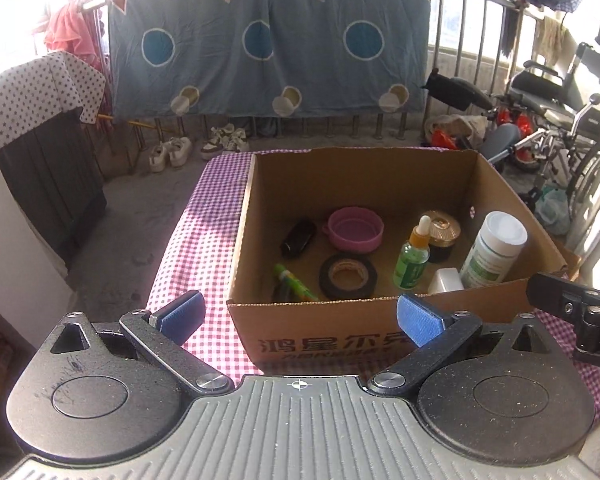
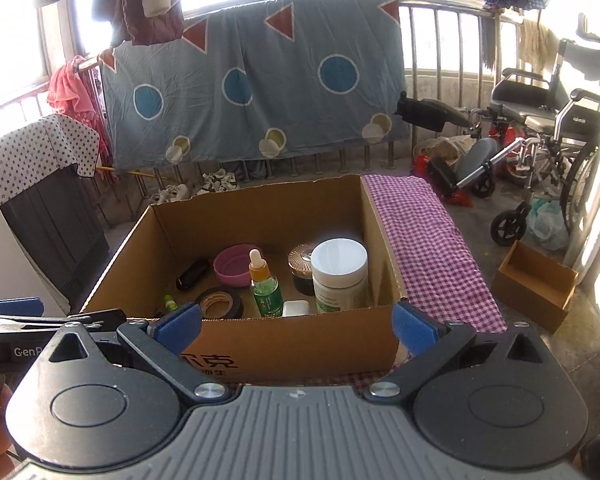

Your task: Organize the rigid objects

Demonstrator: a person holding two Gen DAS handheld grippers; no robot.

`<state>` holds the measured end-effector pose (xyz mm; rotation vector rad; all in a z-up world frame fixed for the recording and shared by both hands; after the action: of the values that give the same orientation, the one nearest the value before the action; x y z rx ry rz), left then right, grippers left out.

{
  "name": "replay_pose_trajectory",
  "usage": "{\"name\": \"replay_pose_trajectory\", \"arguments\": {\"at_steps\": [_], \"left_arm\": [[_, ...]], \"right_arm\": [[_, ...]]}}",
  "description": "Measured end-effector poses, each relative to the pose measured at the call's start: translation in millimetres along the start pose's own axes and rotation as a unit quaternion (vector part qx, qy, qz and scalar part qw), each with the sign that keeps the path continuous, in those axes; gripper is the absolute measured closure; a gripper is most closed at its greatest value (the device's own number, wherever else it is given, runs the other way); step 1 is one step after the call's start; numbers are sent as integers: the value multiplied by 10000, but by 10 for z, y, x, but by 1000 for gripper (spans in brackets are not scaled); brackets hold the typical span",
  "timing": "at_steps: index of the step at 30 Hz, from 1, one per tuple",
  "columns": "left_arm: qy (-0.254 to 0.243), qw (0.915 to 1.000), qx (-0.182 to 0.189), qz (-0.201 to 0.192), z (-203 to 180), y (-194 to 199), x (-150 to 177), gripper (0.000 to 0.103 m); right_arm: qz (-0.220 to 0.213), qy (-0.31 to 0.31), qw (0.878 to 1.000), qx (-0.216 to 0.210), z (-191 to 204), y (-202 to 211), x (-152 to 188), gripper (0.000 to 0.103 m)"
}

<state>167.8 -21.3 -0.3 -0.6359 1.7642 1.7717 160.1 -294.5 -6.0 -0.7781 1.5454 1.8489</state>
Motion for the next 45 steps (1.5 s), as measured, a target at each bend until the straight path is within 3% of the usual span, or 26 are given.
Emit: {"name": "replay_pose_trajectory", "arguments": {"at_steps": [7, 15, 45], "left_arm": [[98, 9995, -8, 286, 21, -114, 32, 0], [14, 9994, -95, 321, 46, -168, 10, 0], [-68, 9990, -199, 390, 53, -188, 1, 1]], "right_arm": [[263, 199, 9994, 128, 147, -190, -14, 0], [453, 186, 9986, 211, 122, -313, -24, 0], [558, 198, 9980, 225, 94, -377, -24, 0]]}}
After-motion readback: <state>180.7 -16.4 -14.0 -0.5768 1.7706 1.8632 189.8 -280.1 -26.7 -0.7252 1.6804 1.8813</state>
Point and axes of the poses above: each gripper's, at about its wrist camera, not at the fingertips, and y roughly against the way its jaws point, z to its left, x to its underside, the point moved 9 cm from there along -y, roughly the way its jaws point, and after that the axes turned 6 degrees about z, right-handed, at the moved point
